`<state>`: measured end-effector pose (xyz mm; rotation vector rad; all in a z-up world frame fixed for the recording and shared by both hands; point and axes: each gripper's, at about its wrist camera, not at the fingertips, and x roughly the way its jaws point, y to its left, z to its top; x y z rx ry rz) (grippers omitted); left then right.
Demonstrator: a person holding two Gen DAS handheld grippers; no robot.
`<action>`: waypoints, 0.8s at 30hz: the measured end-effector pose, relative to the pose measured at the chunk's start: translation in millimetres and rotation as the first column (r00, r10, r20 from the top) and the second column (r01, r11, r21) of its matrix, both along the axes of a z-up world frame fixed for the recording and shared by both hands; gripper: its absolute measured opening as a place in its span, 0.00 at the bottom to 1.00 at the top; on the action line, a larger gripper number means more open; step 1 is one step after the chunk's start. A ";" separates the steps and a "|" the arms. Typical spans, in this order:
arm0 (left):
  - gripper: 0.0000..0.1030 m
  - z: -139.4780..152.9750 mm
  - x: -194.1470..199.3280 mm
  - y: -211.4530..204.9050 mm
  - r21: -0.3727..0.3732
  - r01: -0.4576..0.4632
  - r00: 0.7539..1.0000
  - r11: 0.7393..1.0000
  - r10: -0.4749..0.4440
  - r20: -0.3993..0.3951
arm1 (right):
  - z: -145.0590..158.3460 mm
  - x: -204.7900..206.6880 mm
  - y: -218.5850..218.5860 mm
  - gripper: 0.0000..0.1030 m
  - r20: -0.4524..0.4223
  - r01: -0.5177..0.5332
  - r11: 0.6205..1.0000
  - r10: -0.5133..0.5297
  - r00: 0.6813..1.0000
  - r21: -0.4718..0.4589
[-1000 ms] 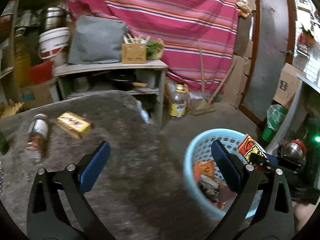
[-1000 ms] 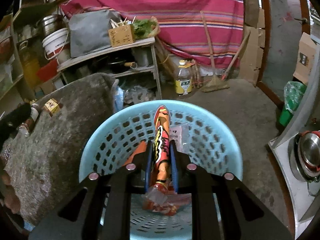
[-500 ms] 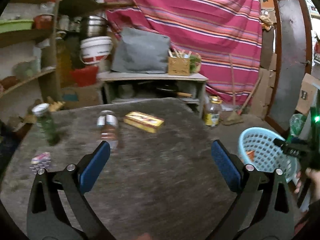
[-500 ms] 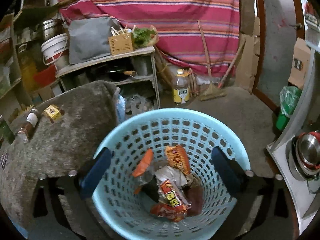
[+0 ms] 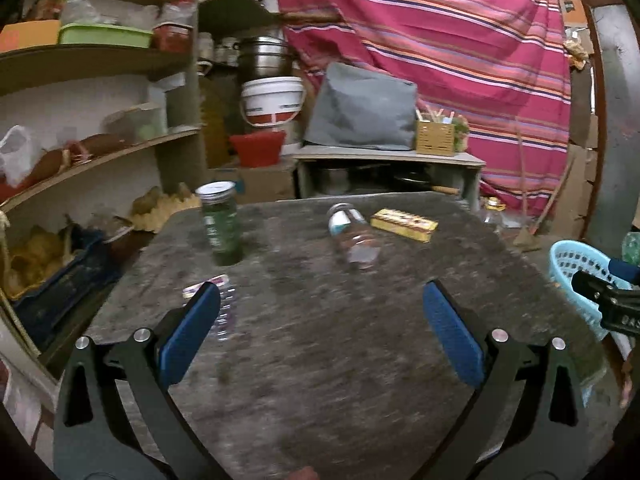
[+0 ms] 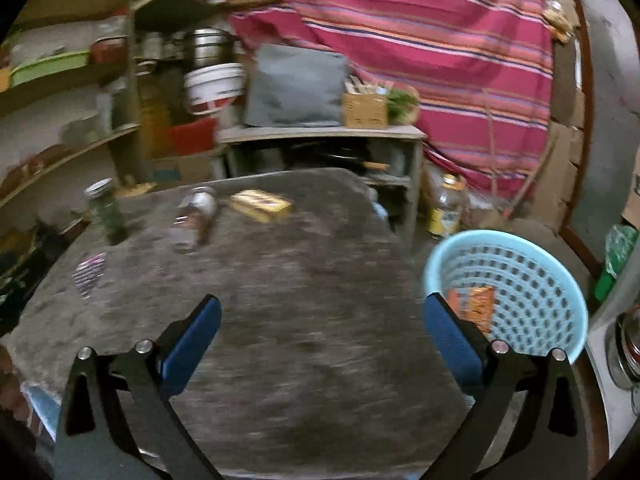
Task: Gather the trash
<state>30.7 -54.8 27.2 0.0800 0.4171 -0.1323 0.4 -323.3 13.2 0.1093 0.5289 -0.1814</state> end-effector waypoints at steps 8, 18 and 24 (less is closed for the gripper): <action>0.95 -16.9 -0.2 33.9 -0.016 -0.018 0.999 1.000 0.018 -0.042 | 5.8 -7.2 78.6 0.96 0.076 -0.068 0.995 0.074 0.994 -0.078; 0.95 -22.2 -5.0 53.7 -0.050 -0.051 0.998 0.997 0.050 -0.029 | 0.1 -4.6 111.7 0.96 0.097 -0.075 0.990 0.087 0.991 -0.123; 0.95 -23.8 -4.9 57.7 -0.059 -0.065 0.997 0.996 0.063 -0.034 | 4.2 -8.2 117.5 0.96 0.131 -0.052 0.990 0.069 0.989 -0.132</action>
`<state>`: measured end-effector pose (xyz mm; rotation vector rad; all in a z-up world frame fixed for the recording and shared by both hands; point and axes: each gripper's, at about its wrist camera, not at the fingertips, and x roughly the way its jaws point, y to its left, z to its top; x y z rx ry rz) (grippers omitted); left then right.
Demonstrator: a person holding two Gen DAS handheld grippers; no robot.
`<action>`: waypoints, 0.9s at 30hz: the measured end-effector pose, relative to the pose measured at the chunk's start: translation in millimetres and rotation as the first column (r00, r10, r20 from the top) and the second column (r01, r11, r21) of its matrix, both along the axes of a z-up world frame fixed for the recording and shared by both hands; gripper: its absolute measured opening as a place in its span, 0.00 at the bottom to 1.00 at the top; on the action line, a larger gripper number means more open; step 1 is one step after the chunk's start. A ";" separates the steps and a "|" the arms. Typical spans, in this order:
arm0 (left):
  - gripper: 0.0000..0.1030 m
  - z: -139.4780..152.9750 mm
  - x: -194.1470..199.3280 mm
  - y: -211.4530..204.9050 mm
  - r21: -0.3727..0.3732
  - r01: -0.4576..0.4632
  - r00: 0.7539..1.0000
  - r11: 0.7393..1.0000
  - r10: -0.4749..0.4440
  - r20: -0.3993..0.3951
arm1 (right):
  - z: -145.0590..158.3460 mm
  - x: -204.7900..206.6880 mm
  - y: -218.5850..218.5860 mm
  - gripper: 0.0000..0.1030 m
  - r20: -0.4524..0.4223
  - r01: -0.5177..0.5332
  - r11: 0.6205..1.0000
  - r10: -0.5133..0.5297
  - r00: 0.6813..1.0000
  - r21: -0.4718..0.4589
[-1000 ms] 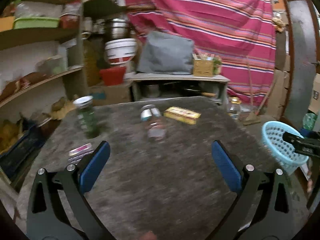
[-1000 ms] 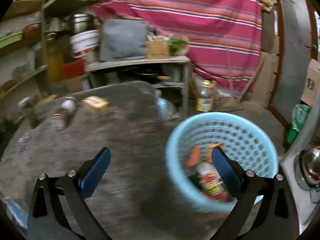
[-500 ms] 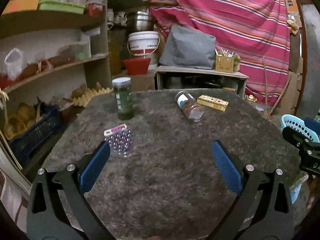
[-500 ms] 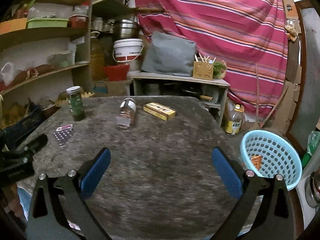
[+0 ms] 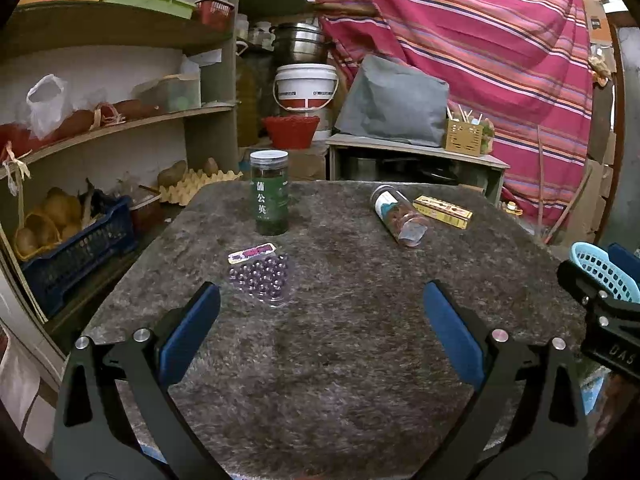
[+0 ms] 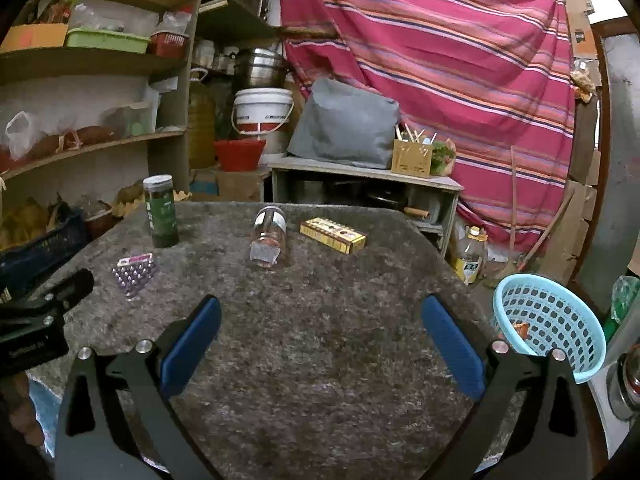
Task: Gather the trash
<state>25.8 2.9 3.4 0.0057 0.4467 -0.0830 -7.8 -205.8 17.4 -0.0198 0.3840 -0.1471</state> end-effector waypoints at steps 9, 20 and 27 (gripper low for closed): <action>0.95 -2.6 -5.2 -5.7 -0.006 0.017 1.000 1.000 -0.017 -0.003 | 1.0 -1.4 -0.6 0.96 0.003 0.008 1.000 -0.008 1.000 -0.004; 0.95 -0.5 -8.5 -11.7 -0.004 0.032 0.999 0.999 -0.032 0.000 | 3.1 -7.2 -5.3 0.96 0.013 0.021 1.000 -0.021 1.000 -0.015; 0.95 1.5 -13.4 -18.5 0.019 0.047 0.999 0.999 -0.047 0.017 | 3.6 -7.3 -6.6 0.96 0.011 0.023 1.000 -0.023 1.000 -0.015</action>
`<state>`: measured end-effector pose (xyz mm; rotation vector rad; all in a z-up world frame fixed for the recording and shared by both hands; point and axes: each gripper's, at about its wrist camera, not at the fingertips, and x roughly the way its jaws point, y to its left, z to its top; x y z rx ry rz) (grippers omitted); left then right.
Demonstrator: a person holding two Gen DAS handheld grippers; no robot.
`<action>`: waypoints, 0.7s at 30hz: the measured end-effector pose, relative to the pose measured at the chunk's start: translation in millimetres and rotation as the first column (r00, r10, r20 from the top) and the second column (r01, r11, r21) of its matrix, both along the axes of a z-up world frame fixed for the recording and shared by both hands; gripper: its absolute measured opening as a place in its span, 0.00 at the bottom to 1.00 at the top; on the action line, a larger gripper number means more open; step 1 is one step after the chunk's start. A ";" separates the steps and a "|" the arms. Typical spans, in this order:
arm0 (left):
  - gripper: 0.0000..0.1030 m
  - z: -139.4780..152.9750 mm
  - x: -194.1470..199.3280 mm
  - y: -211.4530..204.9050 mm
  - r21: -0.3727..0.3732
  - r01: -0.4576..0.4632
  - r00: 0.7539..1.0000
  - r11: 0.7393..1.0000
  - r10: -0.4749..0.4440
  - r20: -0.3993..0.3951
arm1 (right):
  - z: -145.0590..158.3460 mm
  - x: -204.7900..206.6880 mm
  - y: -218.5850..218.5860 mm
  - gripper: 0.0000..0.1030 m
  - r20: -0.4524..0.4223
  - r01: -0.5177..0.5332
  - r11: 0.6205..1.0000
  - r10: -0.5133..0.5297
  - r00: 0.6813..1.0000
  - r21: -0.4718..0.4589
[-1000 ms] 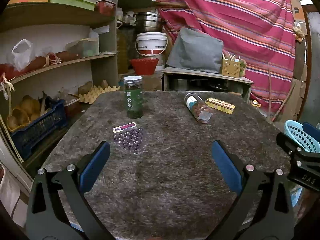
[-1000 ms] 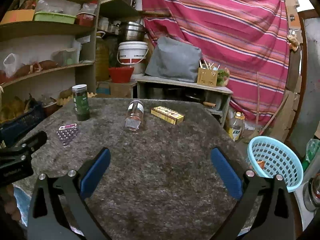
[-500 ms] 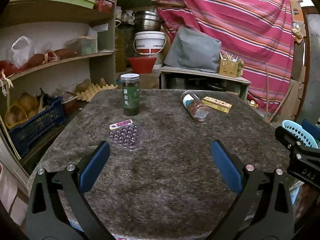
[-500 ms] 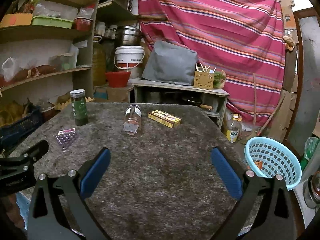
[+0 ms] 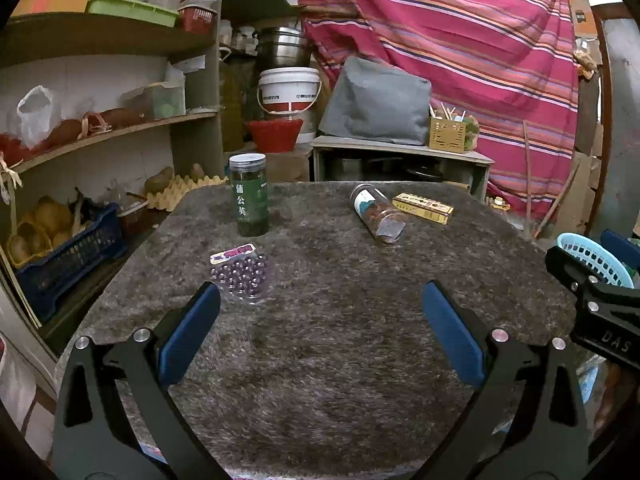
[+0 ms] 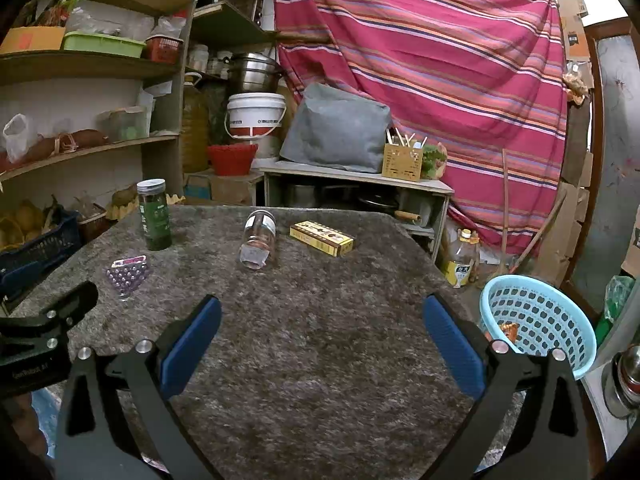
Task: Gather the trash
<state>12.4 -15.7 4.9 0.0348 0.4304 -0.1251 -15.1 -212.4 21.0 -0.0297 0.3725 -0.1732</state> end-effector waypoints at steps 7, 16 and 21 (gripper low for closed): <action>0.95 -0.2 0.1 -1.3 -0.002 0.004 1.000 1.000 -0.004 -0.002 | 0.2 -3.9 -0.9 0.96 0.009 0.007 1.000 -0.007 1.000 -0.017; 0.95 -0.6 -0.7 -5.0 0.004 0.007 1.000 1.000 -0.007 0.005 | -0.1 -3.9 -0.8 0.96 0.004 0.008 1.000 -0.008 1.000 -0.017; 0.95 -0.8 -1.0 -5.7 0.004 0.007 1.000 1.000 -0.007 0.002 | -0.5 -3.7 -0.8 0.96 -0.002 0.007 1.000 -0.007 1.000 -0.016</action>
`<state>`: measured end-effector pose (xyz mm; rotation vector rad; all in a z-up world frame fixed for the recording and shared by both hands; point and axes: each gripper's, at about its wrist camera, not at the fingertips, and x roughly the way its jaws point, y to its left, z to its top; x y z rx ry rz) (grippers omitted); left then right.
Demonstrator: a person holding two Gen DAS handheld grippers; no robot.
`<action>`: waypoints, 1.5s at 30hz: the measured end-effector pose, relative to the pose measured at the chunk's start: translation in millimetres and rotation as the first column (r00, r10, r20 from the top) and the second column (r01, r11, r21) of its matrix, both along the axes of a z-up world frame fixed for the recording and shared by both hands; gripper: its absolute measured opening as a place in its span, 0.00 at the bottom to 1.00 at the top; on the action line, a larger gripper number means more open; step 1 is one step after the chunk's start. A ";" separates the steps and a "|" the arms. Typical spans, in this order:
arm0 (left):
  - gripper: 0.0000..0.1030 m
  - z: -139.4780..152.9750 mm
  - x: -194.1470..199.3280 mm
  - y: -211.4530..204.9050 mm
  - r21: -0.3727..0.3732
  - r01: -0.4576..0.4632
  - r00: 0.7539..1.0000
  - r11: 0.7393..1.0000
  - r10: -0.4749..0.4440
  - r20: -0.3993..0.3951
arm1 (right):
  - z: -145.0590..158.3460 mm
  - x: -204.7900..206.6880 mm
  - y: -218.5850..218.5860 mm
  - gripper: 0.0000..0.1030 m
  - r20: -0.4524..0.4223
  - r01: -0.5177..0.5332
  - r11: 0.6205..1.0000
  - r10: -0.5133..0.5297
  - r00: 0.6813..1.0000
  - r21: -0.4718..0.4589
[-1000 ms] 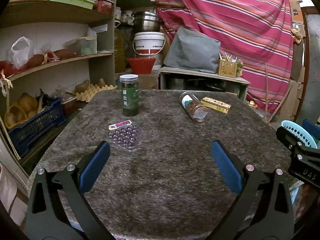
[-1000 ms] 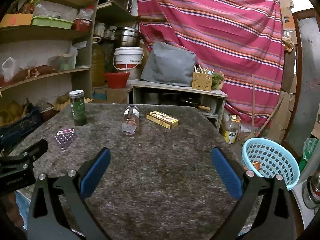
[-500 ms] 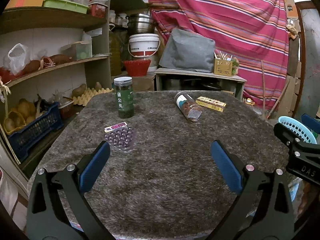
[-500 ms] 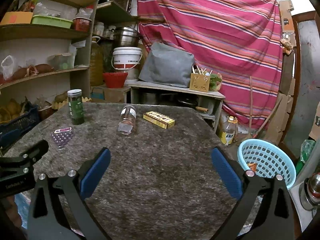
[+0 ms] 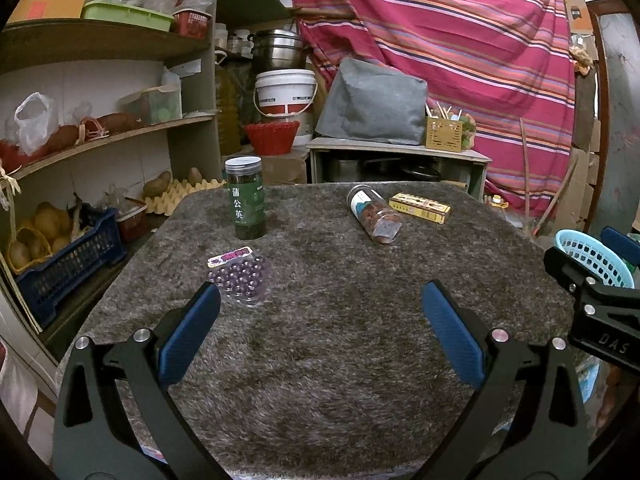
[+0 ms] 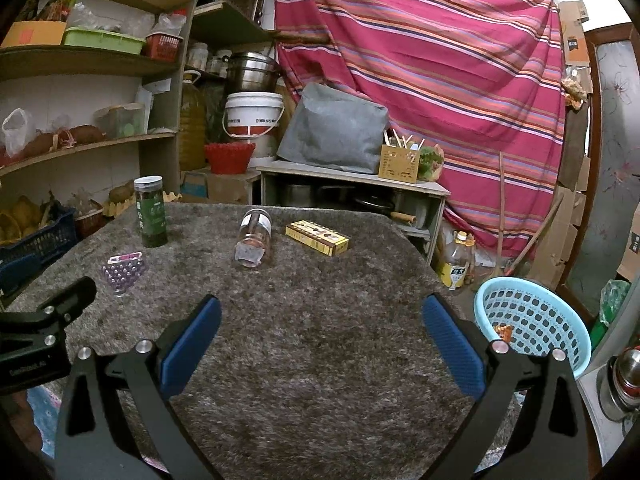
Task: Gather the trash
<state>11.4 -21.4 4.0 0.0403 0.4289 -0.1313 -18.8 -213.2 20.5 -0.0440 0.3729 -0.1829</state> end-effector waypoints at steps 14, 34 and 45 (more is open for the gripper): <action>0.95 1.1 1.2 0.4 0.000 -0.001 1.000 1.000 0.001 0.006 | -1.5 1.2 0.3 0.96 -0.003 -0.001 1.000 0.001 1.000 0.002; 0.95 2.4 2.1 3.8 0.002 -0.003 1.000 1.000 0.003 0.009 | -0.8 1.1 0.1 0.96 -0.003 0.000 1.000 0.000 1.000 0.000; 0.95 2.2 1.7 3.8 0.004 -0.004 1.000 1.000 0.004 0.009 | -2.4 2.0 -0.6 0.96 -0.007 -0.002 1.000 0.002 1.000 0.004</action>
